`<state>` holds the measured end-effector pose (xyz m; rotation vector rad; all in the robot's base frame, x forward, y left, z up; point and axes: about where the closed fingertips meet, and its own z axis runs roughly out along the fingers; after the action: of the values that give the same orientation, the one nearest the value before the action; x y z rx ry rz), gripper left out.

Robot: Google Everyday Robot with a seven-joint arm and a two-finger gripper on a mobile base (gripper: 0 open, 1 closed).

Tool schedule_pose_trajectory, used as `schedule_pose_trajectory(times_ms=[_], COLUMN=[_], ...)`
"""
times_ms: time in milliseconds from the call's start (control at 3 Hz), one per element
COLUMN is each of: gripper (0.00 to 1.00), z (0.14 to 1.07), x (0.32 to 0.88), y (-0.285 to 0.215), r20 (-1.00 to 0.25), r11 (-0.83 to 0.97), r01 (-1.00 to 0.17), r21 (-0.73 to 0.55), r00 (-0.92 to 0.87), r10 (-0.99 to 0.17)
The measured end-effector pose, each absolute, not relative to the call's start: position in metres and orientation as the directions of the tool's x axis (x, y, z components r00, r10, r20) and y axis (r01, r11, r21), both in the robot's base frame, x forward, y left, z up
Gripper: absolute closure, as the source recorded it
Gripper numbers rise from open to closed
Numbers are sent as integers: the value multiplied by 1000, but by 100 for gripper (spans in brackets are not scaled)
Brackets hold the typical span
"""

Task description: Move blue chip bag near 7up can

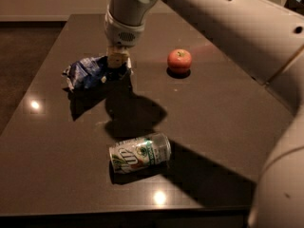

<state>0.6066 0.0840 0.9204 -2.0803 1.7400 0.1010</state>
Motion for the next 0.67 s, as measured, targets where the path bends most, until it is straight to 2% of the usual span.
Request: schedule_pose_trajectory(times_ms=[667], gripper=[100], z=[917], x=[556], y=[49], r20=[-332], r11=[-148], r01=[-958], r21=[-246], r00=[227], r10=[-915])
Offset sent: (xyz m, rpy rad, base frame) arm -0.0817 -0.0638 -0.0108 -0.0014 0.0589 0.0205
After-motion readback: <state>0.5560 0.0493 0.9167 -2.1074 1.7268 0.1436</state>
